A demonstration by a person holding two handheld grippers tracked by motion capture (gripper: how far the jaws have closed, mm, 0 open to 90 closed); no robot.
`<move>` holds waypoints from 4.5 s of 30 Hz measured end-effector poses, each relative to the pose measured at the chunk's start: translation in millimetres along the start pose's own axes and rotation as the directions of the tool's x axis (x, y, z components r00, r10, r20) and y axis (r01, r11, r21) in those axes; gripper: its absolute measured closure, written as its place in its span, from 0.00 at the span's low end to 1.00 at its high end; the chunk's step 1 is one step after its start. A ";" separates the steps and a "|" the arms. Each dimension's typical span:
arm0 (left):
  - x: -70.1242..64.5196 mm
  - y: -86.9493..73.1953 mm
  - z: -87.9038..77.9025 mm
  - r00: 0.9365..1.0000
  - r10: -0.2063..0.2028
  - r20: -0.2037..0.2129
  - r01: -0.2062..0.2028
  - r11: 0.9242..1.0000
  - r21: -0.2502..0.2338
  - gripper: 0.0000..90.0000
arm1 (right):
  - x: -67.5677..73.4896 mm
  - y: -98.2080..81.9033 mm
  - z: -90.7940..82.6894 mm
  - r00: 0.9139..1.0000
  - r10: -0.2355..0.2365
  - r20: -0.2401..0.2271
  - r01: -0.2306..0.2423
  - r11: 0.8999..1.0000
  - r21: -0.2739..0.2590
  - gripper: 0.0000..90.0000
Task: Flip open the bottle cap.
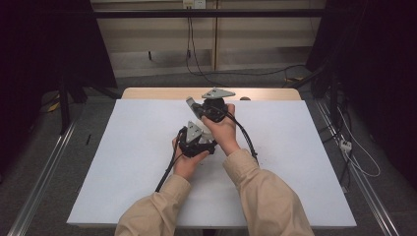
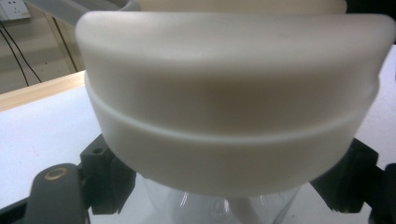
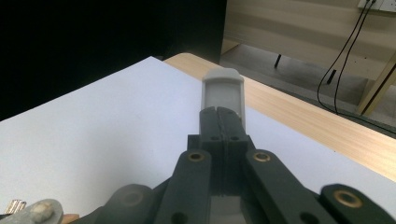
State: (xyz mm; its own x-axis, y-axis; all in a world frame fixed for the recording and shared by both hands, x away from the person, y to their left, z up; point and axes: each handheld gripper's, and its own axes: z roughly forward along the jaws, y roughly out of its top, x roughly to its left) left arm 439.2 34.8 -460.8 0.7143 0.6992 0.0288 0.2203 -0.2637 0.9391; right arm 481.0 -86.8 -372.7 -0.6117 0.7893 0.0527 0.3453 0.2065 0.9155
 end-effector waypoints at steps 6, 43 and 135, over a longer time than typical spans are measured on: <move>0.2 0.0 -0.1 1.000 0.001 -0.002 -0.001 1.000 0.000 0.21 | -0.1 -0.9 1.5 1.000 -0.004 0.002 0.004 1.000 0.006 1.00; 0.3 0.0 -0.1 1.000 -0.001 -0.002 0.001 1.000 0.001 0.21 | -0.6 1.2 7.9 1.000 -0.002 0.001 0.002 0.999 0.052 1.00; 43.3 -30.1 -129.7 0.985 -0.084 0.149 0.073 0.994 0.083 0.11 | -13.9 -110.0 -149.7 0.999 0.034 0.037 -0.032 0.998 -0.047 0.19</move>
State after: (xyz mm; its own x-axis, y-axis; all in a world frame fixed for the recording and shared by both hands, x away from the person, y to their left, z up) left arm 377.4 159.2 -443.4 0.7841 0.6122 -0.1020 0.3259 -0.2664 0.9071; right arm 345.0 -207.0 -414.4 -0.5730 0.8167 0.0689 0.3307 0.1534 0.9312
